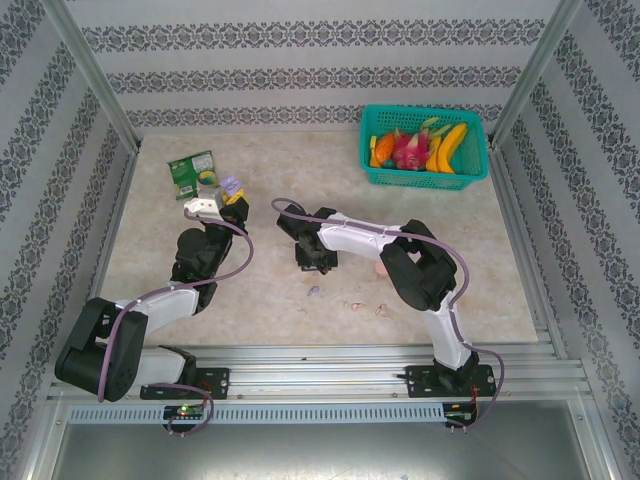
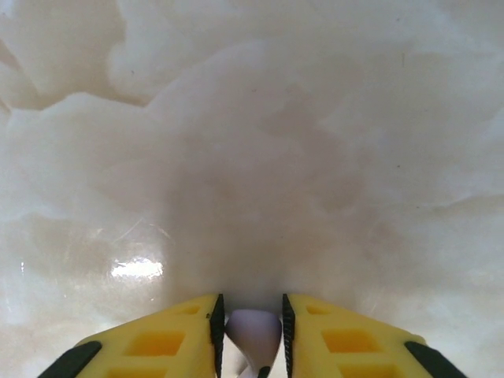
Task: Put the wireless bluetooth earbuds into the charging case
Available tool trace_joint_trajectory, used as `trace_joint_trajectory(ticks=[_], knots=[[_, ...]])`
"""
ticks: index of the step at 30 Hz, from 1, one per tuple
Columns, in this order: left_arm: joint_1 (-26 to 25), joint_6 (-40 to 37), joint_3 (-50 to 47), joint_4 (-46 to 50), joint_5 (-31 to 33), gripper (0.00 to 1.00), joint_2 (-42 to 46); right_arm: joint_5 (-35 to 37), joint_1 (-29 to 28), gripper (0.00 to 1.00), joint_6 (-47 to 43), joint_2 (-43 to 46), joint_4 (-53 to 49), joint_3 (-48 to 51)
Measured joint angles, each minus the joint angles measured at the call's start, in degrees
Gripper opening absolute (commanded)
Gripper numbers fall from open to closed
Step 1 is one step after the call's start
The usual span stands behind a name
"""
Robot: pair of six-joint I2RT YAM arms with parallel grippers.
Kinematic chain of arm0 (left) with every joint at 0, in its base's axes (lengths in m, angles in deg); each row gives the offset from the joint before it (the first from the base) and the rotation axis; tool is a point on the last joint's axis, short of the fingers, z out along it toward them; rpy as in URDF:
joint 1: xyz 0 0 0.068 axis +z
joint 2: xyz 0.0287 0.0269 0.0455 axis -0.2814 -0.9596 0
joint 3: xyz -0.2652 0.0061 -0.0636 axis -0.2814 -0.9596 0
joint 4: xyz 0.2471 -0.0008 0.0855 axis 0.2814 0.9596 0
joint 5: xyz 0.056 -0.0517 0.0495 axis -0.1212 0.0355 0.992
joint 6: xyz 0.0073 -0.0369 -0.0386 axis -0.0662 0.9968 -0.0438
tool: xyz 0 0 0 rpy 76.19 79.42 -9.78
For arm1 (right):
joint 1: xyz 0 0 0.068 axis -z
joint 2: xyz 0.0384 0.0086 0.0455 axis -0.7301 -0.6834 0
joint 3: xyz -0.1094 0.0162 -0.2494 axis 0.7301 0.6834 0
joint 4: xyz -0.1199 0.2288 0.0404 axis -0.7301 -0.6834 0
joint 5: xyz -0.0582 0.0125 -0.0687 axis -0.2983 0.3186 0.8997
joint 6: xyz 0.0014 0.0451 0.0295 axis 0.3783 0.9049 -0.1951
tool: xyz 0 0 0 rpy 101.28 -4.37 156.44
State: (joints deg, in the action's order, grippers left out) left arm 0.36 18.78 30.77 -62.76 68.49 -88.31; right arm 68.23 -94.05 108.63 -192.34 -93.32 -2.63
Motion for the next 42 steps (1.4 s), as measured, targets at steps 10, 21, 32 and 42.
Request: trace_joint_trajectory(ticks=[10,21,32,42], knots=[[0.0,0.0,0.0,0.0,0.0,0.00,0.0,1.2,-0.6,0.21,0.0,0.2,0.1,0.1],[0.0,0.0,0.0,0.1,-0.3,0.00,1.3,3.2,-0.6,0.20,-0.4,7.1,2.9,5.1],[0.0,0.0,-1.5,0.7,-6.1,0.00,4.0,5.7,2.2,0.20,-3.0,18.3,6.8,11.2],[-0.1,-0.1,-1.7,0.9,-18.5,0.00,2.3,6.3,7.7,0.21,-9.0,31.2,9.7,12.0]])
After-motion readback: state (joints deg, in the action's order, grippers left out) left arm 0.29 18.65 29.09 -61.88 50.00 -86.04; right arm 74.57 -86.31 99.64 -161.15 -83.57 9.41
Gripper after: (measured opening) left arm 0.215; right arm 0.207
